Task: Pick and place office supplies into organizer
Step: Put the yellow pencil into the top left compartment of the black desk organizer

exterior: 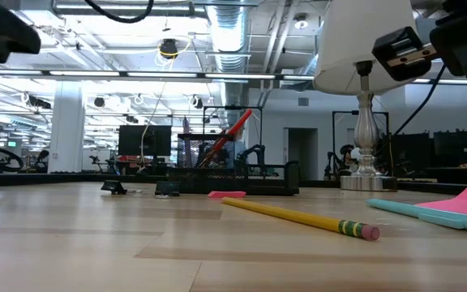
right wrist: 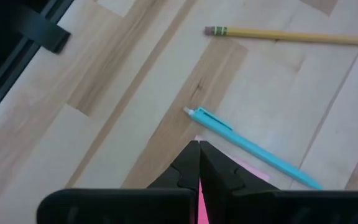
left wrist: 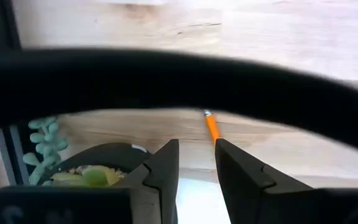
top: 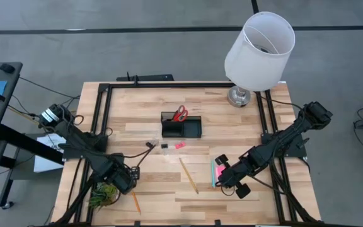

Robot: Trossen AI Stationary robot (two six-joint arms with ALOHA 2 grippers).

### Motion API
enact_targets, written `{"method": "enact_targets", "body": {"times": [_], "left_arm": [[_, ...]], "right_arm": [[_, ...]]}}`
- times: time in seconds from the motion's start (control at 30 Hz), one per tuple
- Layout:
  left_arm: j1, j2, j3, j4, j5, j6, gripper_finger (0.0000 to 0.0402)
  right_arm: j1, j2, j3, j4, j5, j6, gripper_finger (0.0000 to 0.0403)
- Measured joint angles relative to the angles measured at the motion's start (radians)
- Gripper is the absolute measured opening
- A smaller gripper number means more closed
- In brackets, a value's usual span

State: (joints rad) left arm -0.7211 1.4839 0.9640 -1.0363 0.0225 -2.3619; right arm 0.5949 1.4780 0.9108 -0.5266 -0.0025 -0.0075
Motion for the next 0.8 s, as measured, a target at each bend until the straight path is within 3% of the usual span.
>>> {"method": "enact_targets", "body": {"times": [0.23,0.63,0.8], "left_arm": [[0.016,0.115,0.000,0.062,0.008,0.034,0.0096],[0.038,0.166,0.000,0.061,-0.011,-0.030,0.0096],[0.039,0.227,0.001,0.077,0.065,-0.026,0.0096]], "right_arm": [[-0.004,0.000,0.000,-0.020,0.001,-0.001,0.0001],[-0.048,0.000,0.000,-0.023,0.000,-0.046,0.0001],[-0.049,0.000,0.000,-0.023,0.000,-0.046,0.0001]]}}
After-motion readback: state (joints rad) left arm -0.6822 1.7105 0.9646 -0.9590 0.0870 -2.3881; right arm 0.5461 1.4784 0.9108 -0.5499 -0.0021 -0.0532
